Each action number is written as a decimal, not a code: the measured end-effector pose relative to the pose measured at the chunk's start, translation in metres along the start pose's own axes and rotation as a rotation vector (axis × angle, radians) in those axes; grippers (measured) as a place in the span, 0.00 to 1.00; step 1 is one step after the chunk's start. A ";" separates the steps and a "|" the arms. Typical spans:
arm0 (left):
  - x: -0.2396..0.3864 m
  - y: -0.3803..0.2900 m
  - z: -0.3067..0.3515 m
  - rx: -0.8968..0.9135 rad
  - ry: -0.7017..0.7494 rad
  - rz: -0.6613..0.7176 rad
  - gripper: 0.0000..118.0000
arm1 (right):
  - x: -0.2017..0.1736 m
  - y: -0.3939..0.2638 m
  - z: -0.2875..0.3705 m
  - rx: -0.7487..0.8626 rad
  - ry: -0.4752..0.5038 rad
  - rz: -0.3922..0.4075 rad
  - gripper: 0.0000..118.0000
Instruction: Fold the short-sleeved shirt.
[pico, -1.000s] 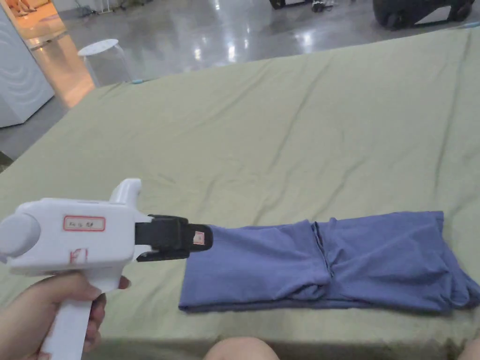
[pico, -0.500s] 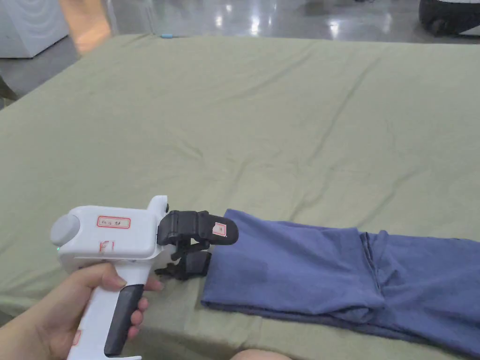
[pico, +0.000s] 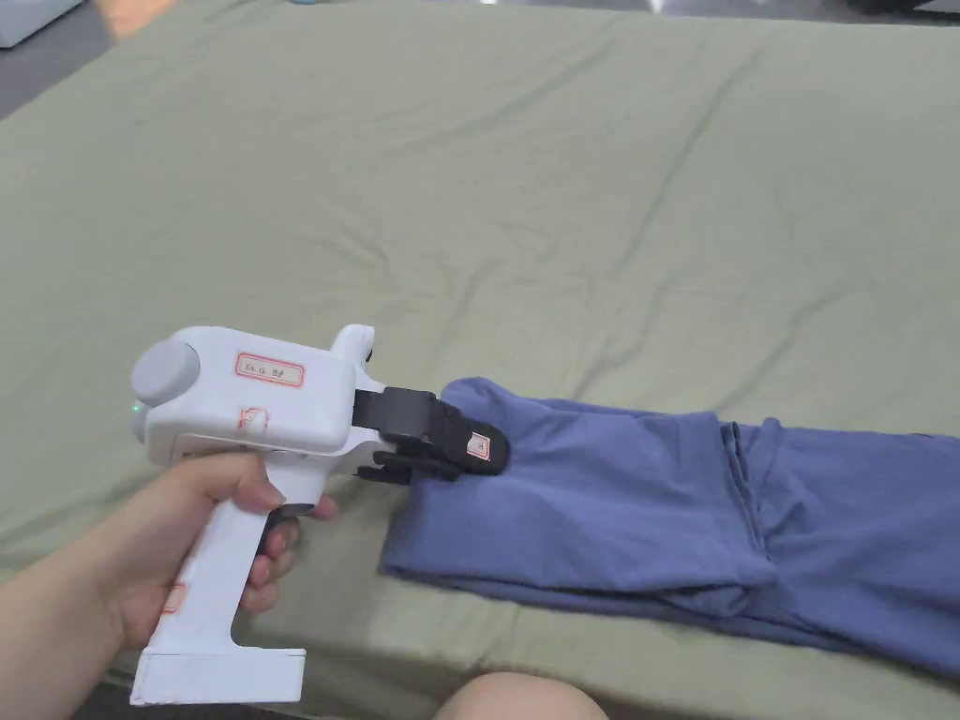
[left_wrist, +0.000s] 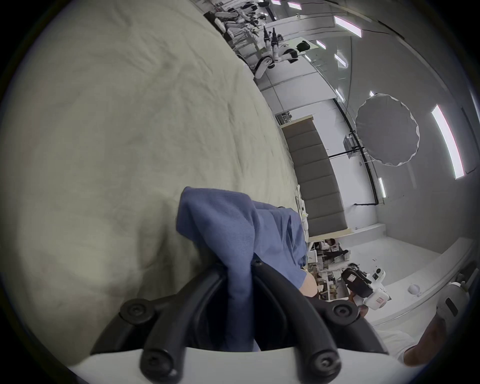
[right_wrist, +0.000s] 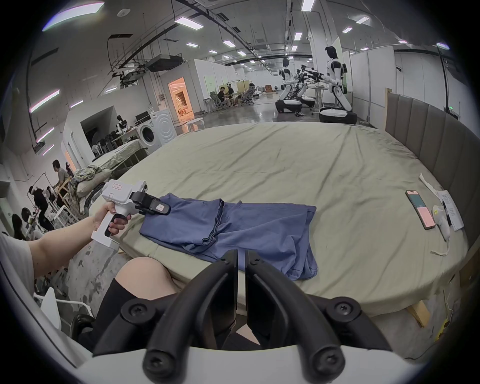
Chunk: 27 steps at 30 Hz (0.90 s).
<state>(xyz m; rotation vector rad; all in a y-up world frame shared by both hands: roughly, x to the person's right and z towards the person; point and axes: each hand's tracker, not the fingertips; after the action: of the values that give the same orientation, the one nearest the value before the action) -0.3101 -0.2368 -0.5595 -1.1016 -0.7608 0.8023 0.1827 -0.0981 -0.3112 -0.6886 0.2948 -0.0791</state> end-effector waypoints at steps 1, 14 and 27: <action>0.005 0.002 0.004 0.000 0.008 -0.005 0.03 | 0.000 0.000 0.000 -0.001 0.001 0.001 0.07; 0.093 0.022 0.098 0.024 0.434 -0.076 0.03 | 0.011 -0.004 0.016 0.089 0.091 -0.025 0.07; 0.263 -0.008 -0.080 0.035 -0.096 -0.152 0.03 | 0.059 -0.047 0.077 0.174 0.103 -0.092 0.07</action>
<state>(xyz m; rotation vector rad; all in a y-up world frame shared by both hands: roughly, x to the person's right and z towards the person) -0.1082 -0.0503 -0.5399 -0.9669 -0.8965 0.7409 0.2627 -0.0973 -0.2394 -0.5255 0.3512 -0.2256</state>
